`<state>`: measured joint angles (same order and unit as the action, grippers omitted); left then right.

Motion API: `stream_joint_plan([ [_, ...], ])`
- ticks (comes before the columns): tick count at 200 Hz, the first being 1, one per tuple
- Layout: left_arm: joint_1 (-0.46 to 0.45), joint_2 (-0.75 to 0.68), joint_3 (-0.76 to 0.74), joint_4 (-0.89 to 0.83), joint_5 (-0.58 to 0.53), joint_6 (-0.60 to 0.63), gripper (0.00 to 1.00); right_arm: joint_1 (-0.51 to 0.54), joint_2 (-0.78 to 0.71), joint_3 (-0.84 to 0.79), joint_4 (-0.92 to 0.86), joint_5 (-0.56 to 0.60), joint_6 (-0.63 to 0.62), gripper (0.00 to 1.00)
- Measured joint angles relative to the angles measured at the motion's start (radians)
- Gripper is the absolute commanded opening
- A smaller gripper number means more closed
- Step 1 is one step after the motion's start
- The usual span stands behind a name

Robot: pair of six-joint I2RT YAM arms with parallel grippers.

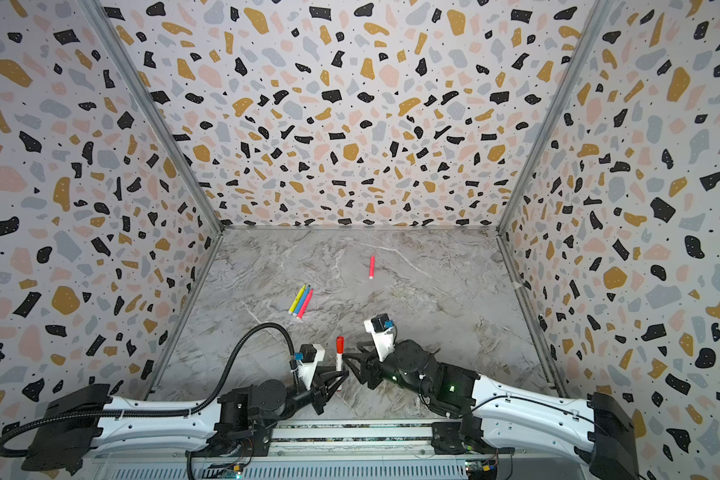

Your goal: Insert the pens into the pen caps

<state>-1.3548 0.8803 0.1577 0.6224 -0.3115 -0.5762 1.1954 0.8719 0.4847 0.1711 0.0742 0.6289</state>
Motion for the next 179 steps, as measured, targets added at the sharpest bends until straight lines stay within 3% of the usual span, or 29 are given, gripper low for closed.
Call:
stream_joint_plan([
  [63, 0.000, 0.002, 0.000, 0.019, 0.008, -0.002, 0.00, 0.000, 0.079, -0.010, 0.077, -0.082, 0.009, 0.45],
  [106, 0.000, 0.000, 0.000, 0.018, 0.006, -0.003, 0.00, 0.005, 0.132, -0.008, 0.135, -0.116, 0.025, 0.31],
  [151, 0.001, -0.013, 0.000, -0.012, -0.006, -0.007, 0.00, 0.009, 0.173, -0.002, 0.178, -0.141, 0.026, 0.07],
  [179, 0.002, -0.058, -0.012, -0.027, -0.027, -0.013, 0.00, 0.009, 0.203, 0.032, 0.176, -0.149, 0.020, 0.00],
])
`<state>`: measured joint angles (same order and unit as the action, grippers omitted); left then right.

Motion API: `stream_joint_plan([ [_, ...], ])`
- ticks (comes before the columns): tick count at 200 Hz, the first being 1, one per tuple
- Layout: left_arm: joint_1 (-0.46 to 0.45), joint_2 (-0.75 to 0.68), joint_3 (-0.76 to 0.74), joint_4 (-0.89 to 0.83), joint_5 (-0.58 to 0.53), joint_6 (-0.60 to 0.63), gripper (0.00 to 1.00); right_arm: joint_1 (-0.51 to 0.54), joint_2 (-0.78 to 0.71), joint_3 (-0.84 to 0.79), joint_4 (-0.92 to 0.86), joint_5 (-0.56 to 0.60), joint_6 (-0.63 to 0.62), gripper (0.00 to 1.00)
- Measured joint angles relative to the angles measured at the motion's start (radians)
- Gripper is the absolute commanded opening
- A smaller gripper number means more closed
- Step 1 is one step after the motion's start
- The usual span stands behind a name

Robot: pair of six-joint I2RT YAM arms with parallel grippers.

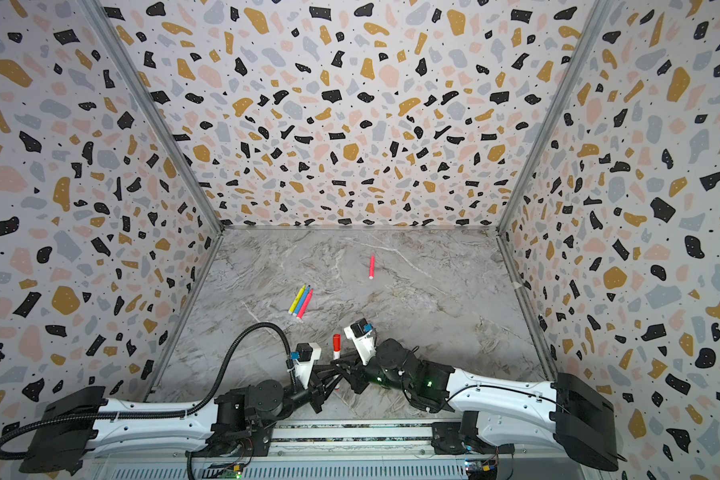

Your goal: Insert the pens into the pen caps

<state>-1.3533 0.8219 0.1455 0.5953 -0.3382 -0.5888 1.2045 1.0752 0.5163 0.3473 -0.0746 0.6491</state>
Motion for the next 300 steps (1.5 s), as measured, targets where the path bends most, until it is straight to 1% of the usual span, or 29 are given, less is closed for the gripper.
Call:
stream_joint_plan([
  [30, 0.000, -0.056, -0.003, -0.039, -0.010, 0.000, 0.01, 0.000, 0.007, 0.012, 0.005, 0.002, 0.000, 0.00],
  [50, -0.002, -0.089, -0.004, -0.068, -0.011, 0.000, 0.05, 0.003, 0.008, 0.014, 0.012, 0.005, 0.001, 0.00],
  [88, -0.002, -0.132, -0.006, -0.089, -0.021, -0.005, 0.09, 0.006, 0.021, 0.043, 0.003, 0.007, -0.003, 0.00],
  [120, -0.002, -0.154, -0.008, -0.113, -0.037, -0.011, 0.17, 0.005, 0.044, 0.069, -0.014, 0.007, -0.007, 0.00],
  [152, -0.002, -0.171, -0.006, -0.148, -0.053, -0.018, 0.22, 0.001, 0.067, 0.093, -0.034, 0.007, -0.008, 0.00],
  [168, -0.002, -0.182, -0.006, -0.166, -0.063, -0.024, 0.31, -0.010, 0.078, 0.108, -0.046, 0.009, -0.009, 0.00],
  [178, -0.002, -0.191, -0.006, -0.175, -0.069, -0.028, 0.41, -0.016, 0.084, 0.117, -0.048, 0.012, -0.011, 0.00],
  [190, -0.002, -0.203, -0.007, -0.179, -0.075, -0.033, 0.50, -0.024, 0.092, 0.129, -0.050, 0.017, -0.012, 0.00],
  [207, -0.002, -0.222, -0.010, -0.181, -0.090, -0.042, 0.55, -0.040, 0.105, 0.150, -0.062, 0.023, -0.014, 0.00],
  [225, -0.002, -0.246, -0.021, -0.192, -0.104, -0.051, 0.58, -0.068, 0.122, 0.180, -0.092, 0.027, -0.019, 0.00],
  [255, -0.002, -0.286, -0.032, -0.238, -0.135, -0.056, 0.60, -0.142, 0.131, 0.209, -0.129, 0.027, -0.030, 0.00],
  [275, -0.002, -0.309, -0.033, -0.266, -0.153, -0.058, 0.60, -0.213, 0.150, 0.235, -0.158, 0.012, -0.044, 0.00],
  [300, -0.002, -0.330, -0.038, -0.291, -0.170, -0.063, 0.60, -0.333, 0.253, 0.327, -0.204, -0.023, -0.079, 0.00],
])
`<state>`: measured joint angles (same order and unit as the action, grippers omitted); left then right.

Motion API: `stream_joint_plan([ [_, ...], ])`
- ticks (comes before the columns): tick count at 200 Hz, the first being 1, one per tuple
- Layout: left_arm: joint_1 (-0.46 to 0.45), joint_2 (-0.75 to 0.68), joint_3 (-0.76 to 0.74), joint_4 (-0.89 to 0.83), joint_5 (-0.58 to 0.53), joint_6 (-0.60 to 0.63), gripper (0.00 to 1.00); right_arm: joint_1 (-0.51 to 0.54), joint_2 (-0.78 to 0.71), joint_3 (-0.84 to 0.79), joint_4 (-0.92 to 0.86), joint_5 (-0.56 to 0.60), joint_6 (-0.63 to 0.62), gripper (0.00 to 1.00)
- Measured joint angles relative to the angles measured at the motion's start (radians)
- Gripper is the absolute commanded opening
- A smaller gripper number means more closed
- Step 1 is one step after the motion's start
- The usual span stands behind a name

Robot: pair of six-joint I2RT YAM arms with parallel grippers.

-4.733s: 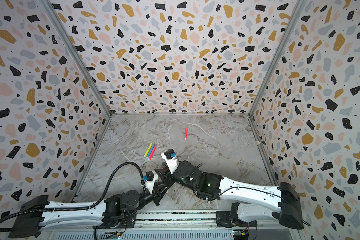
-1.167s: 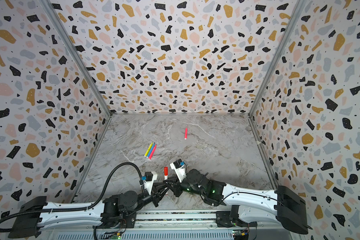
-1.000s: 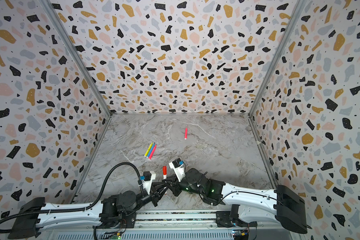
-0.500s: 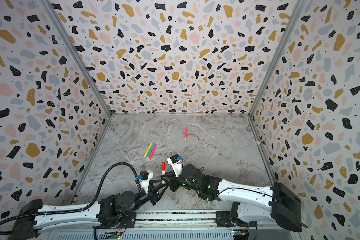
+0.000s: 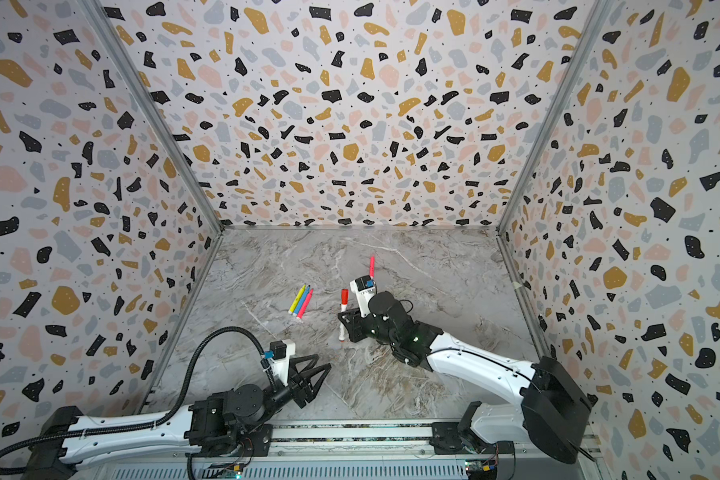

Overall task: Insert the pens into the pen caps
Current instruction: 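Carry the capped marker with the right gripper beside the pink marker, then lower the capped marker onto the table and open the right gripper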

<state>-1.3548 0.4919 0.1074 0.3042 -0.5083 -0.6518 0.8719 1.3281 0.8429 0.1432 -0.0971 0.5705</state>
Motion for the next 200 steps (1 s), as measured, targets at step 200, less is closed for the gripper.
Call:
stream_joint_plan([
  [200, 0.000, -0.086, -0.005, -0.126, -0.055, -0.018, 0.60, -0.314, 1.145, 1.366, -0.684, 0.062, -0.225, 0.08],
])
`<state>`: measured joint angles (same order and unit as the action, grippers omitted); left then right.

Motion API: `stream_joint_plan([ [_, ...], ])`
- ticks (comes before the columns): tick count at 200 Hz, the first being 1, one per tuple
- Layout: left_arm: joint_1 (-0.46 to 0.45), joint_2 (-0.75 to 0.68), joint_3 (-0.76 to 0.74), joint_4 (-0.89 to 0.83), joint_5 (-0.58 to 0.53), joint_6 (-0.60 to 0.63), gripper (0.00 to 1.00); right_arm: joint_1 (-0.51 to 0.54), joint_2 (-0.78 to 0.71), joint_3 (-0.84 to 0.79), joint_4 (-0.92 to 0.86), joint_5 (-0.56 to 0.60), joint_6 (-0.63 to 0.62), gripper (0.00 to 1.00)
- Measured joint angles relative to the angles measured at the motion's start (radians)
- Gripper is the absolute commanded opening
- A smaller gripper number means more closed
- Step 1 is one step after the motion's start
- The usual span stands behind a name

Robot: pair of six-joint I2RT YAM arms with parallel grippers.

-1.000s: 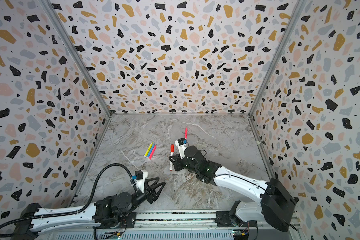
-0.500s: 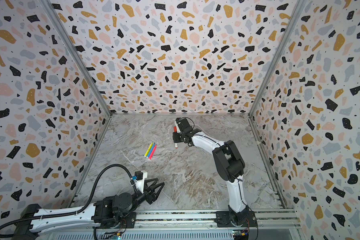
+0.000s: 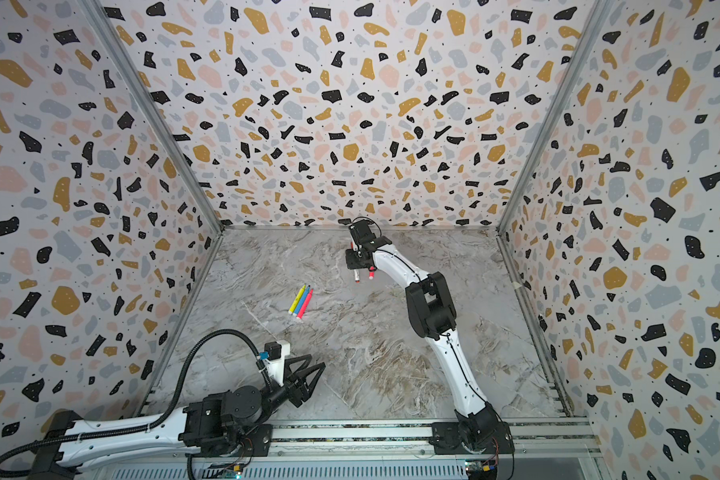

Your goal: Insert the pens into the pen caps

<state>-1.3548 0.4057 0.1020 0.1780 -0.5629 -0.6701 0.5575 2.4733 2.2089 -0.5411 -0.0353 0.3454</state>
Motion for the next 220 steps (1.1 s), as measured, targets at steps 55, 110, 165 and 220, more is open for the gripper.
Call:
stream_joint_plan([
  [55, 0.000, -0.003, 0.000, -0.001, -0.015, 0.005, 0.60, -0.022, 0.000, 0.000, -0.028, 0.022, 0.005, 0.21],
  [110, 0.000, -0.004, 0.000, -0.014, -0.023, 0.005, 0.60, -0.030, -0.002, 0.001, -0.029, 0.029, 0.008, 0.47],
  [165, 0.000, 0.005, 0.018, -0.047, -0.023, 0.015, 0.60, -0.022, -0.222, -0.158, -0.008, 0.033, 0.010, 0.48],
  [220, 0.000, 0.047, 0.105, -0.102, -0.030, 0.018, 0.61, 0.060, -0.814, -0.666, 0.205, 0.039, 0.032, 0.51],
])
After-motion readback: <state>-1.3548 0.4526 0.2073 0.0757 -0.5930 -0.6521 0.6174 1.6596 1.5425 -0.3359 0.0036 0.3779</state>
